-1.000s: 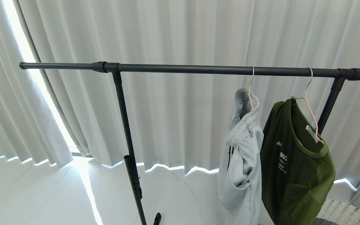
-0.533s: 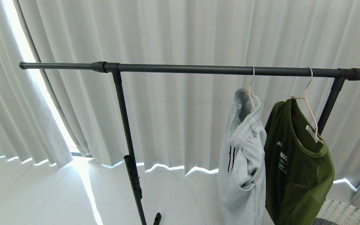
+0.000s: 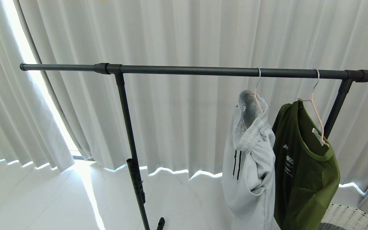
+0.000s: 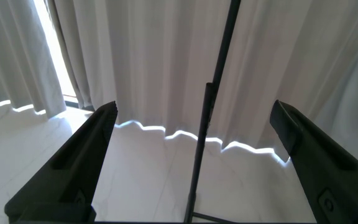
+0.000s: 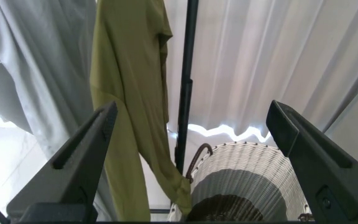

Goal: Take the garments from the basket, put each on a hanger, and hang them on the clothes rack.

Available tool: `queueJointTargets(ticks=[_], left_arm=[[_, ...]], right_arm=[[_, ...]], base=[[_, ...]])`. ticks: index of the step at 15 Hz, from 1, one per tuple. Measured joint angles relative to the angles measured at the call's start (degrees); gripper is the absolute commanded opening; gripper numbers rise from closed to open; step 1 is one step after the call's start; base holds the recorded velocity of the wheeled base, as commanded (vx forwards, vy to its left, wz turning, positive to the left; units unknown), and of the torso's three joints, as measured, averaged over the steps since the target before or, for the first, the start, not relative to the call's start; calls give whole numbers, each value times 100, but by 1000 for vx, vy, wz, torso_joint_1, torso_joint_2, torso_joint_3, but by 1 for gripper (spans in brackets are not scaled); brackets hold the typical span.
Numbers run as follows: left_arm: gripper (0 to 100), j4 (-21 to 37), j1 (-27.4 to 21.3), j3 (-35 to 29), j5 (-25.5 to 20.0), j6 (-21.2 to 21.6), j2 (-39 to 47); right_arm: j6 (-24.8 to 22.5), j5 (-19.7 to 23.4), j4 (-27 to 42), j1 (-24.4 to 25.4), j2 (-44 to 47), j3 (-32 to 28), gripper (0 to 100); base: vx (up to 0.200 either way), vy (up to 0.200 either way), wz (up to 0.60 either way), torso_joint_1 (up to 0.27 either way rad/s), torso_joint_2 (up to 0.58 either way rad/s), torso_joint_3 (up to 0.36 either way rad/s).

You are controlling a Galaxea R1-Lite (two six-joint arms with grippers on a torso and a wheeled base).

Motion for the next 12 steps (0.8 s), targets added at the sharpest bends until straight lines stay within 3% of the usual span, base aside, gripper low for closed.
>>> queueJointTargets(ticks=[12], left_arm=[[100,0,-2,0,0,0,0]], right_arm=[[-7,0,0,-5,0,0,100]], base=[[0,0,0,0,0,0]])
